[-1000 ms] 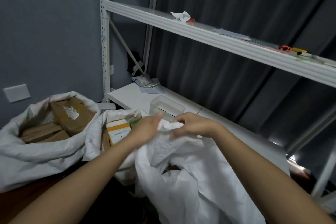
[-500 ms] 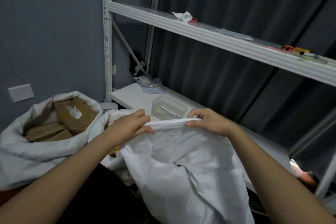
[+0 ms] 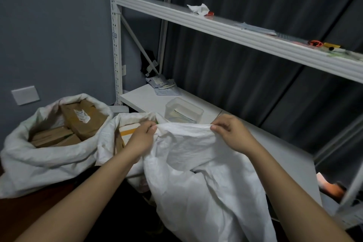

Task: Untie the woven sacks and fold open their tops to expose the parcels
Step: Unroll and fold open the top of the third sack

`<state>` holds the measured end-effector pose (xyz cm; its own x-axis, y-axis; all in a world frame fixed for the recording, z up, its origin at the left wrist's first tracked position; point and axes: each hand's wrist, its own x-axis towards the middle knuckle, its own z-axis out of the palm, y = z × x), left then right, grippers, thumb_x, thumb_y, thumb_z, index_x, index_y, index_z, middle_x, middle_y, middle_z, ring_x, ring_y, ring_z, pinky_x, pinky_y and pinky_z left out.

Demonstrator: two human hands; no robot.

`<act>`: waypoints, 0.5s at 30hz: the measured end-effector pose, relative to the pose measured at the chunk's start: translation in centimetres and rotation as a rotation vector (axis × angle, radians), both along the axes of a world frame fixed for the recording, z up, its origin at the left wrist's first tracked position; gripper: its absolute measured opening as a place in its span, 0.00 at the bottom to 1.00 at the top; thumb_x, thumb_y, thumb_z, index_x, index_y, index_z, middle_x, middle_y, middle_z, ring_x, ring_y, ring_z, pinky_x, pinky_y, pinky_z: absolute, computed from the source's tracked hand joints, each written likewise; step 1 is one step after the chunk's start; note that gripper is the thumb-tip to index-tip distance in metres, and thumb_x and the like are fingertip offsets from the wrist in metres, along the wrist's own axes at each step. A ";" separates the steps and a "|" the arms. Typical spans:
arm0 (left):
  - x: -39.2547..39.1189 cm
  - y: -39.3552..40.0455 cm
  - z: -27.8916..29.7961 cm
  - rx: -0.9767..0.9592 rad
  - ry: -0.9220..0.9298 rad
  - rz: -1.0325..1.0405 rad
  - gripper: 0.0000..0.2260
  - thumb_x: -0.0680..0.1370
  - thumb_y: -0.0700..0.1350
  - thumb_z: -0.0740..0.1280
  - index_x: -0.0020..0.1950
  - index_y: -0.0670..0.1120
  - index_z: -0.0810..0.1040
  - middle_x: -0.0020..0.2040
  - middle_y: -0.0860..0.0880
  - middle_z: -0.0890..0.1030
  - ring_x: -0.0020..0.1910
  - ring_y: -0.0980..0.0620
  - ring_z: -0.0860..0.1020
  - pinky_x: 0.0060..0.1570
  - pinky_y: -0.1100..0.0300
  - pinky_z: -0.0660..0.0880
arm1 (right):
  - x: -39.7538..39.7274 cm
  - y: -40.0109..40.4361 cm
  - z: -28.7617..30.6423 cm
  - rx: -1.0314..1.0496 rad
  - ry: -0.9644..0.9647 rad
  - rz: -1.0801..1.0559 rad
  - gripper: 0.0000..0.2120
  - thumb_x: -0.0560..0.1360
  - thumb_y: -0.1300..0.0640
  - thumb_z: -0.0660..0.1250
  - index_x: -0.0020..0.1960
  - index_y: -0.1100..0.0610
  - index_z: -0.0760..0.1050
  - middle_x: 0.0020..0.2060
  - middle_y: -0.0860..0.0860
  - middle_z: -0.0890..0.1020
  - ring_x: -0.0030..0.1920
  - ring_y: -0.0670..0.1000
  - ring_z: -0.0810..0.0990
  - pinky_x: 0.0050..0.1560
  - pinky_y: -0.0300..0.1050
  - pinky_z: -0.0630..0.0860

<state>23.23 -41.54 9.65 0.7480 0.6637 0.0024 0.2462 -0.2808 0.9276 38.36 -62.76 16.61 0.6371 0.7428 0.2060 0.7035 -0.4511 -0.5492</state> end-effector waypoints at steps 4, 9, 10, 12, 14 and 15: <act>0.5 0.0 0.4 -0.302 -0.051 0.008 0.11 0.81 0.44 0.56 0.43 0.46 0.75 0.49 0.44 0.77 0.48 0.49 0.74 0.49 0.57 0.69 | -1.2 -0.5 0.4 0.024 0.035 -0.018 0.08 0.79 0.59 0.63 0.44 0.52 0.78 0.38 0.47 0.79 0.39 0.45 0.75 0.42 0.38 0.70; -1.1 -0.6 1.0 0.161 -0.048 -0.068 0.23 0.79 0.60 0.56 0.47 0.42 0.78 0.45 0.52 0.78 0.48 0.51 0.76 0.51 0.54 0.70 | -1.6 -1.5 -0.2 0.089 0.252 0.069 0.12 0.78 0.64 0.58 0.47 0.49 0.76 0.35 0.53 0.72 0.31 0.44 0.66 0.34 0.36 0.66; -1.5 -0.5 1.0 0.253 -0.078 -0.119 0.23 0.75 0.64 0.58 0.42 0.43 0.75 0.38 0.56 0.76 0.42 0.53 0.76 0.46 0.53 0.70 | -1.6 -1.5 -0.1 0.072 0.266 0.083 0.11 0.76 0.62 0.59 0.44 0.49 0.77 0.35 0.56 0.73 0.33 0.45 0.67 0.36 0.38 0.66; -2.2 0.3 1.0 0.357 -0.081 -0.317 0.16 0.72 0.62 0.65 0.41 0.50 0.71 0.35 0.59 0.74 0.37 0.59 0.73 0.39 0.57 0.68 | -1.4 -1.7 0.1 0.043 0.305 0.107 0.07 0.72 0.57 0.63 0.39 0.50 0.79 0.37 0.56 0.78 0.36 0.46 0.71 0.41 0.41 0.67; -2.5 1.3 1.0 0.475 -0.036 -0.491 0.13 0.70 0.65 0.65 0.44 0.58 0.70 0.42 0.60 0.74 0.42 0.61 0.72 0.42 0.61 0.69 | -1.1 -2.1 0.4 -0.017 0.338 0.163 0.04 0.72 0.53 0.71 0.40 0.52 0.79 0.36 0.48 0.79 0.37 0.45 0.74 0.42 0.39 0.69; -2.6 1.8 1.1 0.518 -0.027 -0.535 0.13 0.69 0.68 0.63 0.45 0.62 0.71 0.46 0.59 0.74 0.45 0.60 0.72 0.45 0.61 0.71 | -0.9 -2.3 0.5 -0.071 0.306 0.188 0.06 0.71 0.50 0.73 0.41 0.51 0.79 0.37 0.48 0.79 0.38 0.47 0.76 0.43 0.41 0.71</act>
<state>20.62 -39.73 10.79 0.9639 0.1174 0.2392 -0.0683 -0.7589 0.6476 37.48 -65.02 17.10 0.5119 0.8585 -0.0294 0.5855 -0.3738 -0.7193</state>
